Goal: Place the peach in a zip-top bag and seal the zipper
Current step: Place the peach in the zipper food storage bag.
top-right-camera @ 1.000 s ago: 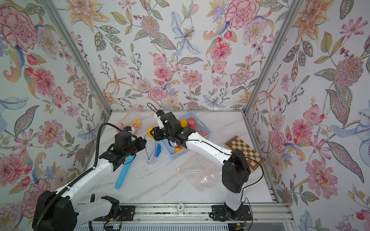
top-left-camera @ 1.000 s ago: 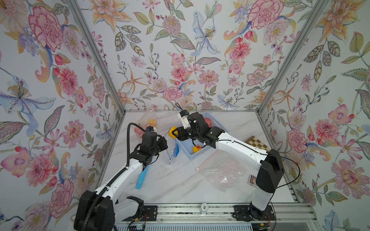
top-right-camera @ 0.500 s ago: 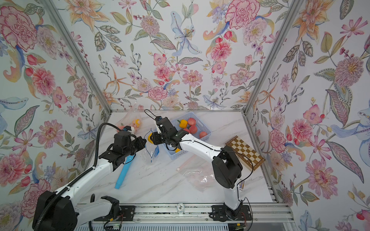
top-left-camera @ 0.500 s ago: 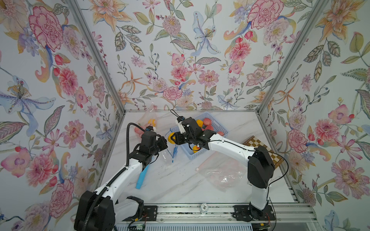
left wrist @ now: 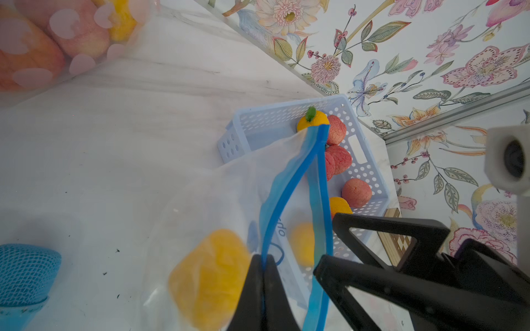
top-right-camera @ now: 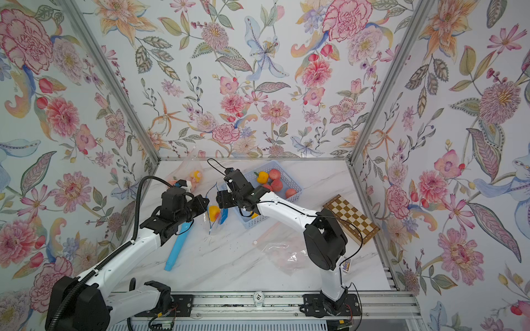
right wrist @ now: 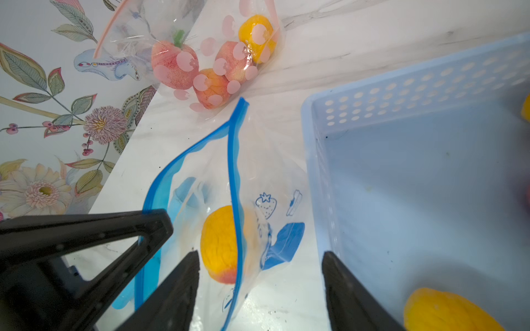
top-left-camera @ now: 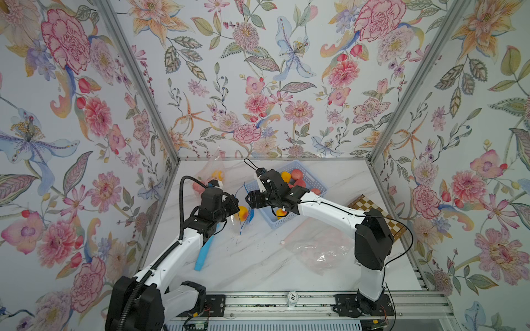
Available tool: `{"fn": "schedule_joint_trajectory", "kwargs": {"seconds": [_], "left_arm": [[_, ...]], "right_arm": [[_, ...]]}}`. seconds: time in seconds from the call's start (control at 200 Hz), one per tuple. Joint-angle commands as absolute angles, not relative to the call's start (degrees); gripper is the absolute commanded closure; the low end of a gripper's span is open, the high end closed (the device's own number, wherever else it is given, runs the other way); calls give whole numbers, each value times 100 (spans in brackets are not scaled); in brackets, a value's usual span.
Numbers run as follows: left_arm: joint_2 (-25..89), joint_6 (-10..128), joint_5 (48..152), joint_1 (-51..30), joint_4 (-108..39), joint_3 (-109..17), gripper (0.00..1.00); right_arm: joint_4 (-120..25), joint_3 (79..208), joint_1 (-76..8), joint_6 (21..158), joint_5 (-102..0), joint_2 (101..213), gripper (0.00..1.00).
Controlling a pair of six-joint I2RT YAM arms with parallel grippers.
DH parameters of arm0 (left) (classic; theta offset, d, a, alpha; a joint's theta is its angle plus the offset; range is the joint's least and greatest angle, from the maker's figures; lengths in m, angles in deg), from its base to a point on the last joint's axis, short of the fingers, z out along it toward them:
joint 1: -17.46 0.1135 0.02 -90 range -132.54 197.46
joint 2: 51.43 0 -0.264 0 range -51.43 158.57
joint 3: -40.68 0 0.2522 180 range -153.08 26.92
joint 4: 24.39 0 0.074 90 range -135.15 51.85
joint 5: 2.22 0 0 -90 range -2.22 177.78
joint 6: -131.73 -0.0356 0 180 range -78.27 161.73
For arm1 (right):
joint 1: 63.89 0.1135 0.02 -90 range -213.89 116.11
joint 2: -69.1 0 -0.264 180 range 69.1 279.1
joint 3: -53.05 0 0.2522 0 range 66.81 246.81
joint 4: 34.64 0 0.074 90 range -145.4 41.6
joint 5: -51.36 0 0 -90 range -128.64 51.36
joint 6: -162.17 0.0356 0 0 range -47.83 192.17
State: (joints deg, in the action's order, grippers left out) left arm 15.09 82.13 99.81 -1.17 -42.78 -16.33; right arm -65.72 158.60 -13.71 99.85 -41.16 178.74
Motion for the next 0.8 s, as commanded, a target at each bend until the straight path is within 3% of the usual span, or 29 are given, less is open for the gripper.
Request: {"fn": "schedule_joint_trajectory", "kwargs": {"seconds": [0.0,0.49,0.796], "left_arm": [[1466,8242,10079,-49,-4193,-1563,100],[1431,8176,10017,-30,-4255,-1547,100],[1487,8211,10039,-36,-4176,-1518,100]], "right_arm": [[-6663,15927,-1339,9940,-4154,17770,30],[-6881,15813,-2089,9783,-3458,17027,27],[-7480,16359,-2993,9566,-2938,17673,24]]}}
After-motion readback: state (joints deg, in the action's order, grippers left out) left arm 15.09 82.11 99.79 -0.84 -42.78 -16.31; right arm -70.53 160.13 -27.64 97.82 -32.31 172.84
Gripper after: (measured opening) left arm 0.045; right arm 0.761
